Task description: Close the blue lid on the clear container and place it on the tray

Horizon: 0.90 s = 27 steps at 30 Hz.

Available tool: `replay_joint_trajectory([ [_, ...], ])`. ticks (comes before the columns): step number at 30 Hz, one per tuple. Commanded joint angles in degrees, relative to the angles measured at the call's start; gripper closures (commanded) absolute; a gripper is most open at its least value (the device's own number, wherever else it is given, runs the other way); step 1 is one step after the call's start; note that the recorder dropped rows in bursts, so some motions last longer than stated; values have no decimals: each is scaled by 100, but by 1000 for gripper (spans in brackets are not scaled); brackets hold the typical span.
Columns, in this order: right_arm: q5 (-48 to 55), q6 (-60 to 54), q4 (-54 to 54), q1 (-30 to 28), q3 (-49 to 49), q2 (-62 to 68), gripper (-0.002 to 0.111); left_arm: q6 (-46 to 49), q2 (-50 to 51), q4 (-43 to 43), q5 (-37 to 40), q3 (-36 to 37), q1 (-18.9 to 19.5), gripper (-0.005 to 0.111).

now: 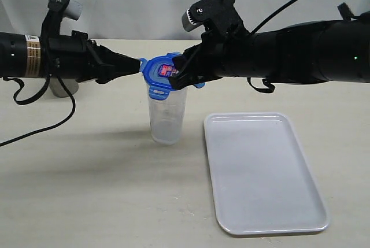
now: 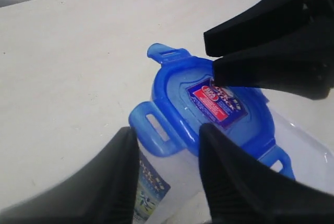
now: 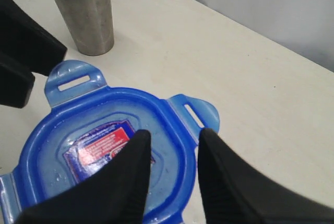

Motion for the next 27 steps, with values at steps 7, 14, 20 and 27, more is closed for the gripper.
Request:
replay_joint_trajectory([
  [7,-15,4,-44,-3,15,20,78,779,-14,-321,62,5,18,70],
  [14,-15,4,-57,-3,15,20,78,1182,-14,-428,32,5,18,70],
  [20,-15,4,-57,-3,15,20,78,1748,-14,-1172,-112,5,18,71],
  [27,-15,4,-57,-3,15,20,78,1733,-14,-661,-71,5,8,104],
])
